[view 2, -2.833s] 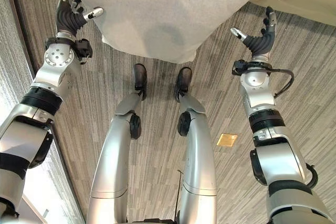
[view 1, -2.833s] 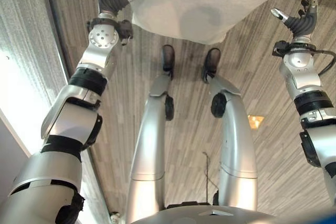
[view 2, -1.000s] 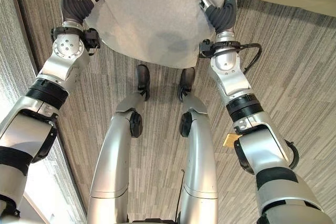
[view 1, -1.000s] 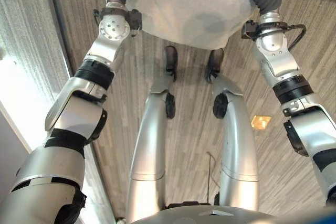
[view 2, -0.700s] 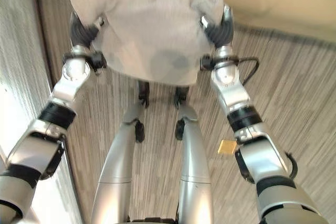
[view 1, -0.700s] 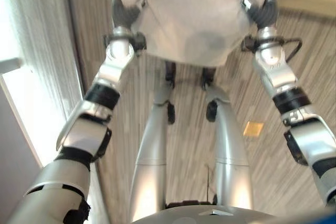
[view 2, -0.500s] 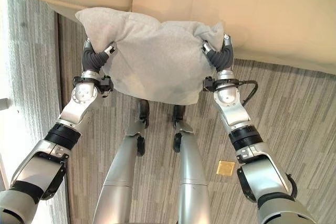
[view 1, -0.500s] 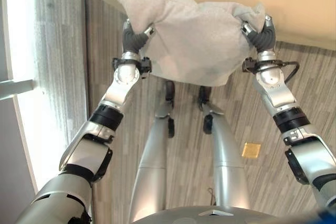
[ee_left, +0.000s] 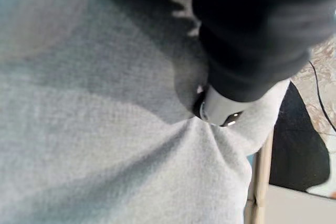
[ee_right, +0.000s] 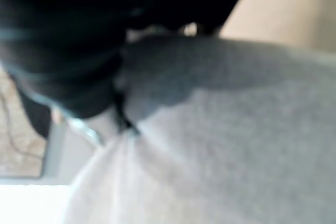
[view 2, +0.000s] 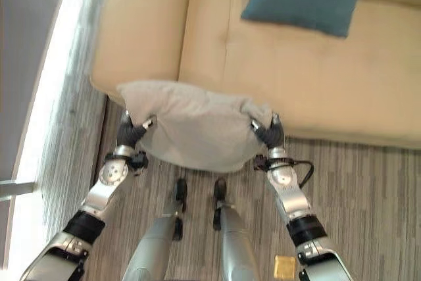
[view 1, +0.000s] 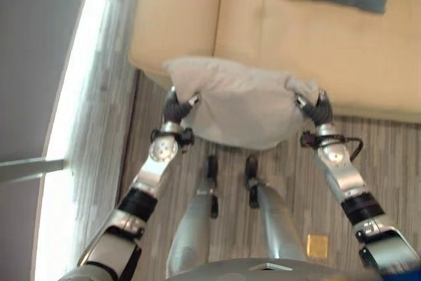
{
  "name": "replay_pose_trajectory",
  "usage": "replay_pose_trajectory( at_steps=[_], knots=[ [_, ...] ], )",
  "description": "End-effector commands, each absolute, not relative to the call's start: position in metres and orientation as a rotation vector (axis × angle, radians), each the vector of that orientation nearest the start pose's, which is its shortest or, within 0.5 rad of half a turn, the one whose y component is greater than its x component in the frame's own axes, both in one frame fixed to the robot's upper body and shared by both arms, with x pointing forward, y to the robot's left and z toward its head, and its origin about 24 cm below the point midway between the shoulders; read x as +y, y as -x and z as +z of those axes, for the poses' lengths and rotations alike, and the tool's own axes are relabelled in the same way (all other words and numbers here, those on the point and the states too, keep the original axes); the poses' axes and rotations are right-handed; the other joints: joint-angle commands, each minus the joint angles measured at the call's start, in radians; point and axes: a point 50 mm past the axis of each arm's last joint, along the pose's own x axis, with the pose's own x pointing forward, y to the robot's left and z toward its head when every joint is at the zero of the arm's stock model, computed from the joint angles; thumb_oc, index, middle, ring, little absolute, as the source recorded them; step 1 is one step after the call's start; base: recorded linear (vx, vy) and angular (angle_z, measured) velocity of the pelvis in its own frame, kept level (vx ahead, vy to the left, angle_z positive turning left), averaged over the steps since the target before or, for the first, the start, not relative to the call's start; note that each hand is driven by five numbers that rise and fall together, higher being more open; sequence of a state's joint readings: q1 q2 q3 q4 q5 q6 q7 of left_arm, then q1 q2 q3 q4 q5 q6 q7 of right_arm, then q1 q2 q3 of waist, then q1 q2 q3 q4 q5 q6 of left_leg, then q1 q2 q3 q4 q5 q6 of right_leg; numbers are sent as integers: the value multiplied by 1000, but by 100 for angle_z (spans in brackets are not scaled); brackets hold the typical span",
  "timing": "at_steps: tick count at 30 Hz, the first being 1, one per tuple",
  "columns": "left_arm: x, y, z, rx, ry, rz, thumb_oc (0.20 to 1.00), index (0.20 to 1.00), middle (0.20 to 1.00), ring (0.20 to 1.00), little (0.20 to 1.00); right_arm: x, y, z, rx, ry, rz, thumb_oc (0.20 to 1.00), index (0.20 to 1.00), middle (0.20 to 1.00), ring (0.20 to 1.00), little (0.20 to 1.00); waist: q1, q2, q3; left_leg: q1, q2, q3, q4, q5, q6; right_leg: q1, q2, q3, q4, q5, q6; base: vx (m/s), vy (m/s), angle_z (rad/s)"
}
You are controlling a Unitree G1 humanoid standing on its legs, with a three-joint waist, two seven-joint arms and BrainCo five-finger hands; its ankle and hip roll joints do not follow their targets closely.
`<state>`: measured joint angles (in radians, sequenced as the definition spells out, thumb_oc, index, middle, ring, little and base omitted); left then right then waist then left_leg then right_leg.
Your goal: Pick up all the scattered cushions and arrange them neatly on the sofa.
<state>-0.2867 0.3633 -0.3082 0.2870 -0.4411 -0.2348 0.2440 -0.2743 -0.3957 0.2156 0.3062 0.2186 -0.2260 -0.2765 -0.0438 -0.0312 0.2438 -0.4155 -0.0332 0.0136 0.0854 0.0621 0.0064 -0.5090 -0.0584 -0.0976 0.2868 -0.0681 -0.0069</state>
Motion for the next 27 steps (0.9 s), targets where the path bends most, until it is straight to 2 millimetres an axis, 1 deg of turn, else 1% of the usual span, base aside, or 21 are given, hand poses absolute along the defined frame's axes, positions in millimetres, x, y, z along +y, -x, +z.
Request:
replay_pose_trajectory(
  at_steps=[1,5,6,7,8,10,13,17,18,20,21,22,23,24,25,26,27],
  knots=[
    [135,-303,101,-323,105,-156,200,200,200,200,200,-183,-301,88,-283,180,-54,200,200,200,200,200,-8,3,-90,70,-30,-78,17,-102,-49,105,-34,-22,-139,66,102,52,-22,-11],
    [146,-294,83,-252,82,-129,200,200,200,200,200,-197,-291,72,-213,183,-99,200,200,200,200,200,-20,-1,-121,168,-24,-62,-7,-111,-44,213,-21,-3,-187,64,103,76,-5,-11],
    [153,-290,75,-223,68,-113,200,200,200,200,200,-203,-287,66,-185,190,-118,200,200,200,200,200,-24,1,-133,217,-23,-49,-22,-117,-37,257,-9,15,-202,64,105,104,23,-25],
    [154,-288,72,-212,68,-109,200,200,200,200,200,-206,-285,63,-169,190,-126,200,200,200,200,200,-26,3,-140,240,-22,-42,-35,-120,-33,278,-4,21,-212,65,106,71,22,-26],
    [154,-287,72,-211,68,-109,200,200,200,200,200,-206,-285,63,-168,191,-126,200,200,200,200,200,-24,2,-137,246,-21,-41,-38,-119,-33,282,-3,22,-214,65,106,37,32,-31],
    [156,-284,66,-187,59,-107,200,200,200,200,200,-209,-281,56,-138,193,-141,200,200,200,200,200,-29,5,-143,280,-26,-27,-49,-119,-26,317,4,37,-229,72,112,12,42,-38],
    [158,-279,58,-156,54,-102,200,200,200,200,200,-214,-277,51,-114,196,-161,200,200,200,200,200,-35,13,-157,327,-29,-6,-84,-119,-17,344,5,67,-252,90,128,9,73,-42],
    [158,-271,50,-121,46,-118,200,200,200,200,200,-222,-268,42,-70,214,-187,200,200,200,200,200,-48,21,-173,381,-36,39,-108,-129,-10,367,7,104,-261,110,149,7,80,-52],
    [158,-268,47,-110,36,-126,200,200,200,200,200,-224,-266,41,-68,218,-193,200,200,200,200,200,-53,21,-172,398,-36,61,-106,-135,-4,368,9,122,-255,114,158,-38,77,-53],
    [162,-265,44,-96,26,-116,200,200,200,200,200,-223,-266,40,-64,223,-193,200,200,200,200,200,-50,21,-165,412,-30,96,-102,-137,-1,361,17,134,-232,119,167,-79,38,-58],
    [165,-264,44,-94,27,-111,200,200,200,200,200,-222,-266,40,-63,222,-189,200,200,200,200,200,-43,21,-160,416,-25,115,-101,-139,0,355,17,119,-216,118,170,-64,-1,-76],
    [165,-264,44,-94,27,-111,200,200,200,200,200,-222,-266,40,-63,222,-189,200,200,200,200,200,-41,21,-159,418,-25,118,-101,-140,0,355,18,121,-213,117,170,-58,-16,-80],
    [165,-264,44,-94,24,-110,200,200,200,200,200,-221,-267,40,-64,220,-188,200,200,200,200,200,-32,22,-155,420,-17,137,-101,-141,1,349,10,83,-189,113,172,-65,-42,-90],
    [166,-263,45,-95,34,-113,200,200,200,200,200,-219,-267,40,-67,220,-185,200,200,200,200,200,-19,23,-151,420,-6,159,-96,-142,0,344,-13,0,-156,99,166,-77,-60,-89],
    [165,-262,43,-88,39,-116,200,200,200,200,200,-219,-267,40,-65,219,-182,200,200,200,200,200,-17,24,-154,422,0,167,-100,-140,-4,346,-27,-51,-143,88,161,-73,-96,-127],
    [166,-261,42,-80,45,-119,200,200,200,200,200,-218,-264,39,-62,219,-177,200,200,200,200,200,-11,19,-162,427,8,197,-97,-141,-5,364,-48,-138,-126,68,159,-60,-98,-104],
    [165,-260,40,-75,57,-121,200,200,200,200,200,-218,-263,38,-58,214,-174,200,200,200,200,200,-4,13,-165,423,9,215,-91,-142,-9,386,-58,-180,-141,59,158,-47,-81,-87]
  ],
)
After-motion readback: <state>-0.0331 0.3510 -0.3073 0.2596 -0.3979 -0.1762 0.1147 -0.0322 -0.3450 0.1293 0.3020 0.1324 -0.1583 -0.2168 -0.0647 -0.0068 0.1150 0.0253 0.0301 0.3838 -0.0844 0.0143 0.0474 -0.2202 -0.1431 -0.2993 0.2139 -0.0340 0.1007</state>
